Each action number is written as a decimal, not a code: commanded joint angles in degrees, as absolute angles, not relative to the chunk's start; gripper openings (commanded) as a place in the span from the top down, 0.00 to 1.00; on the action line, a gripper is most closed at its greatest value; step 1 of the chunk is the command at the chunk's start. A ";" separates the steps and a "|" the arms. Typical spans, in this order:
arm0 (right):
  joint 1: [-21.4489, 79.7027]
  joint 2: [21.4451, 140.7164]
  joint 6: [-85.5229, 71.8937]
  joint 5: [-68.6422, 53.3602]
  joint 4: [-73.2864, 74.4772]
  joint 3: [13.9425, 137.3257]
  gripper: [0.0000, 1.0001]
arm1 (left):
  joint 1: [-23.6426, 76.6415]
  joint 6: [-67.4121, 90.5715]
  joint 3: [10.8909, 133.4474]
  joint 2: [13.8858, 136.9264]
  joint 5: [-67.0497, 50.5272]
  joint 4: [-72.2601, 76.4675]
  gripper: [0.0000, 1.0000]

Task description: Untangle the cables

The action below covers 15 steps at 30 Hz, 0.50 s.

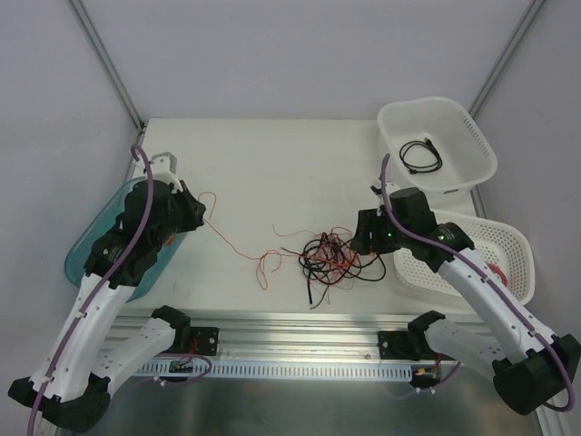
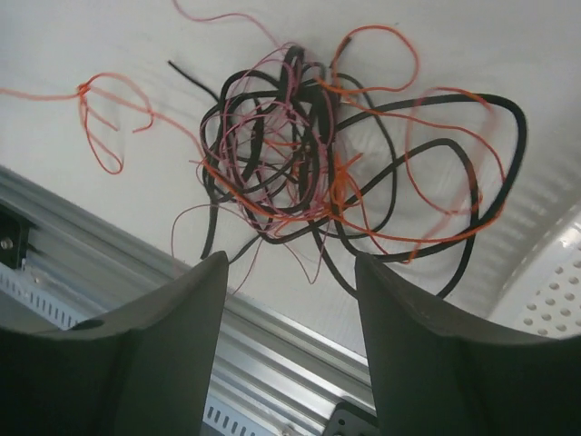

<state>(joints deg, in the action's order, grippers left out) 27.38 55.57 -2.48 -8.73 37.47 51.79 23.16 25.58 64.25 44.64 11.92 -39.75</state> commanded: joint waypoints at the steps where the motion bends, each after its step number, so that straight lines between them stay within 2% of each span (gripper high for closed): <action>1: 34.25 56.42 2.19 -7.75 34.45 55.01 0.37 | 22.85 28.12 60.40 43.95 2.73 -36.48 1.00; 9: 44.63 66.07 7.90 -10.02 30.77 60.64 0.36 | 22.85 30.49 53.18 39.47 1.85 -35.77 1.00; 15: 47.28 75.48 11.51 -15.20 26.37 62.84 0.38 | 22.85 31.11 51.24 37.00 1.76 -35.77 1.00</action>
